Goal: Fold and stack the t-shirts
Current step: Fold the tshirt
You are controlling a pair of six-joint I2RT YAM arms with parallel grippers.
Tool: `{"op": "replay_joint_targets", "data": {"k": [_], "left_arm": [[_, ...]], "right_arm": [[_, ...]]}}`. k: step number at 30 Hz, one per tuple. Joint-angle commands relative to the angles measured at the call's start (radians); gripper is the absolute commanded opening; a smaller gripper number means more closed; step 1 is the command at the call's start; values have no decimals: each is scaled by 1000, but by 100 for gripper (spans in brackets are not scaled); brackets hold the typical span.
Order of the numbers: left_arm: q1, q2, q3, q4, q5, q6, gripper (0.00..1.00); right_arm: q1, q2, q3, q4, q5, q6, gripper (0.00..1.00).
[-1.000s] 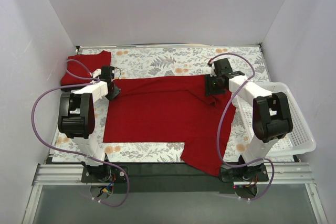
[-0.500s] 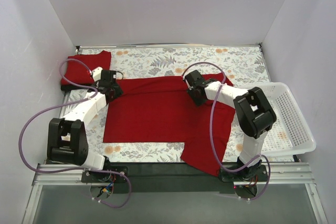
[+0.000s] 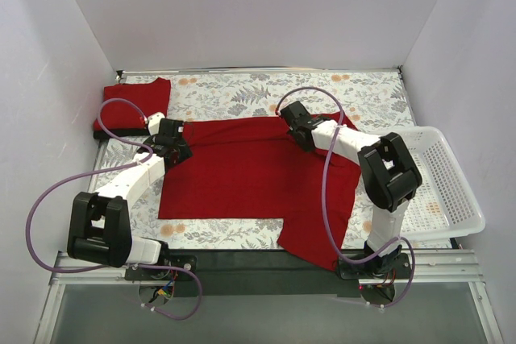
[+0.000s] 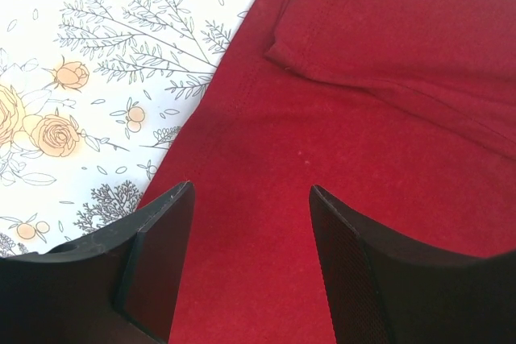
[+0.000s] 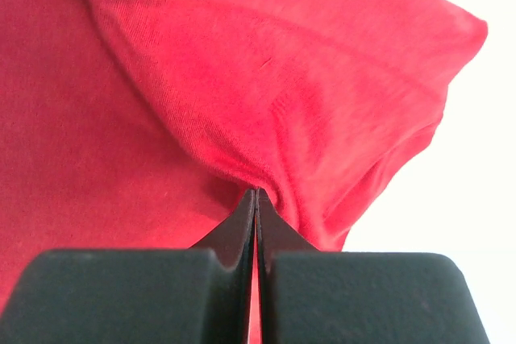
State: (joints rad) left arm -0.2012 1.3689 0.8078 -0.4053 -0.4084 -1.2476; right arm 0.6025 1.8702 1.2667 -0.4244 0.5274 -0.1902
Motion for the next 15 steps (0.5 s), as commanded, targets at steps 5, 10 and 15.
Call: {"op": "replay_joint_targets", "data": {"k": [5,10,15], "left_arm": [[-3,-8,5,28,-12,17,55],[-3,2,10,26,-1,22,56],[-3,5,7,29,5,23,55]], "right_arm": [[-44,32,112,-7,22,-35,1],[-95,64,154,-8,-9,-41,8],[-164,76,174,-10,-81,-6,18]]}}
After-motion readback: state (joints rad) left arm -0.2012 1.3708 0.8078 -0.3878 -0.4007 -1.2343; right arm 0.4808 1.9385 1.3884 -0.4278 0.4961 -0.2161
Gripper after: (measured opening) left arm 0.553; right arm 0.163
